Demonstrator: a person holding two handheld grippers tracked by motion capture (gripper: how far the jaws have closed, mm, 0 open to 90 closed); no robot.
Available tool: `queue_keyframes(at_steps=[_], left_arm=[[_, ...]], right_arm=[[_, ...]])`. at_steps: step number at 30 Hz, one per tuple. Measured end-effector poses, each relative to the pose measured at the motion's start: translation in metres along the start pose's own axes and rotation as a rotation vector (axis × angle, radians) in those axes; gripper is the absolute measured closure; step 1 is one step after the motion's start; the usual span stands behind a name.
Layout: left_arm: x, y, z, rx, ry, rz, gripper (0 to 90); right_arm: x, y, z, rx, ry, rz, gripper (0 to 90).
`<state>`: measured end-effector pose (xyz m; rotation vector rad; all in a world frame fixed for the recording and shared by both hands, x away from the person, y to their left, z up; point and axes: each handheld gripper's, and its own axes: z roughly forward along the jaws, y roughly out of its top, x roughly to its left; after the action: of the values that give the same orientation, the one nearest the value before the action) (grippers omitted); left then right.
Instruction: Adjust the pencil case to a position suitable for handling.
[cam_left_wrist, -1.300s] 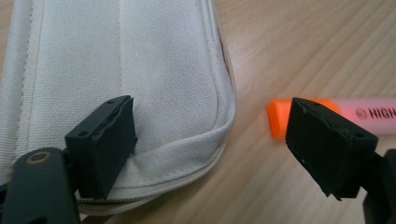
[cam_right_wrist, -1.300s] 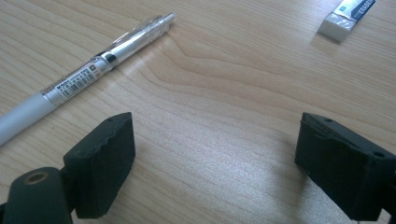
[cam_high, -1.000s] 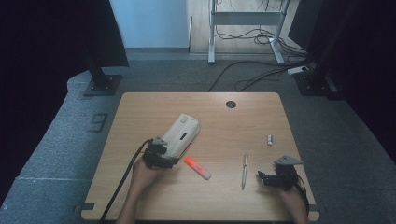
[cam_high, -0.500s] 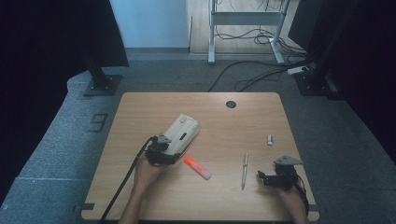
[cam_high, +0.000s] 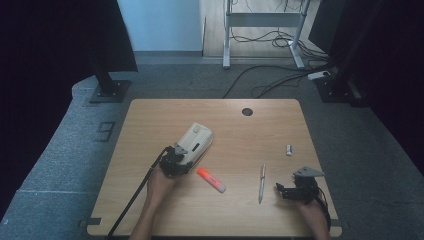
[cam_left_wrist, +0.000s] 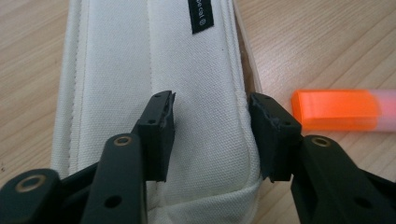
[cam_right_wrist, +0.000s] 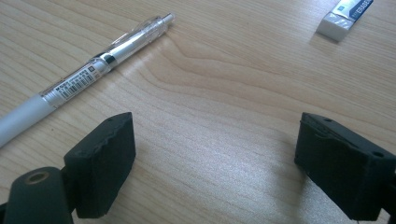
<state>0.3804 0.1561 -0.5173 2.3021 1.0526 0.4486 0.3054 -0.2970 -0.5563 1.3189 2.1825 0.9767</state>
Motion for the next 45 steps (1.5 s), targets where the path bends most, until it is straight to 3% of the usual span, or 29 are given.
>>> queue_keyframes(at_steps=[9,13,18,19,23,24,37,45], left_arm=[[0.002,-0.008,-0.01,-0.006,-0.018,-0.013,59.0],[0.001,-0.012,-0.012,-0.015,-0.008,0.002,60.7],[0.003,-0.012,-0.021,-0.041,-0.015,-0.007,69.0],[0.005,-0.011,-0.023,-0.044,-0.025,-0.015,69.9],[0.019,-0.011,-0.033,-0.044,-0.15,-0.099,70.2],[0.022,-0.011,-0.036,-0.054,-0.163,-0.111,70.3],[0.032,-0.016,-0.056,-0.131,-0.173,-0.128,75.0],[0.036,-0.018,-0.062,-0.148,-0.17,-0.142,75.7]], right_arm=[[0.0,0.0,0.0,0.0,0.0,0.0,11.6],[0.0,0.0,0.0,0.0,0.0,0.0,11.6],[0.0,0.0,0.0,0.0,0.0,0.0,11.6],[0.0,0.0,0.0,0.0,0.0,0.0,11.6],[0.0,0.0,0.0,0.0,0.0,0.0,11.6],[0.0,0.0,0.0,0.0,0.0,0.0,11.6],[0.0,0.0,0.0,0.002,0.003,-0.003,11.6],[0.0,0.0,0.0,-0.002,0.01,-0.004,12.3]])
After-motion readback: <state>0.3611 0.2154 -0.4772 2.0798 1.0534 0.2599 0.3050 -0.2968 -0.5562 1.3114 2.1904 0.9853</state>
